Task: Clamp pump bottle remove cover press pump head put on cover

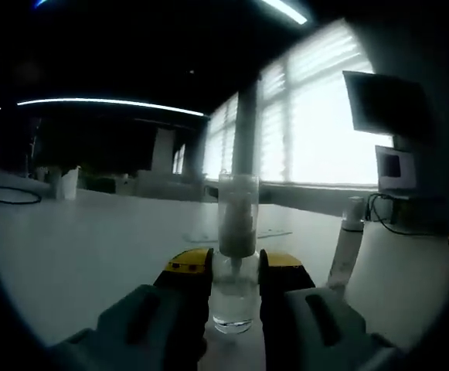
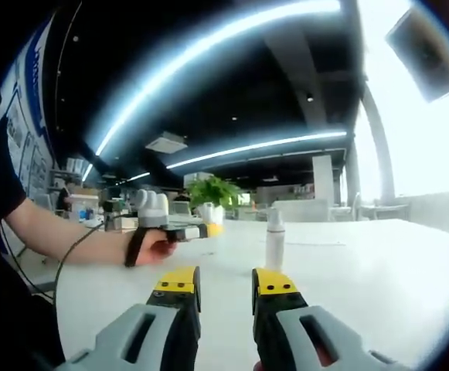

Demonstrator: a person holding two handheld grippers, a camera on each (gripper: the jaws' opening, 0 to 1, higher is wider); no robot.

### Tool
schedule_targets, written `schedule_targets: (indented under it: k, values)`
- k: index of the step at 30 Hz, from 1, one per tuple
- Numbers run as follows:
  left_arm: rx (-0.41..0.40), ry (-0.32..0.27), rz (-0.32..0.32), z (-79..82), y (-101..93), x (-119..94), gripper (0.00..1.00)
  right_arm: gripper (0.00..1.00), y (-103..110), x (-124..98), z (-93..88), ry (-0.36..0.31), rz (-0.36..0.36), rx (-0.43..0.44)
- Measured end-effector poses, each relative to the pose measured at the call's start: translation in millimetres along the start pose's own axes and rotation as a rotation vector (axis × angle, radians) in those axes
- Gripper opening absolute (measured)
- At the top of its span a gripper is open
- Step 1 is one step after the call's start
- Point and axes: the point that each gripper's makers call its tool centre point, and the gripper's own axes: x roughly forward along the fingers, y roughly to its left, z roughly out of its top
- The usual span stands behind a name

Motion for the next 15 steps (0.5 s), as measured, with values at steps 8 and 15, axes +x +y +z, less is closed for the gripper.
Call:
schedule_targets:
  k: [8, 15]
  values:
    - [0.045, 0.036, -0.024, -9.2, -9.2, 3.7, 0.15, 0.21, 0.0, -0.2, 0.3, -0.003, -0.001, -0.001]
    - [0.041, 0.033, -0.027, -9.7, -8.4, 2.2, 0.15, 0.19, -2.0, -1.5, 2.4, -0.014, -0.013, -0.003]
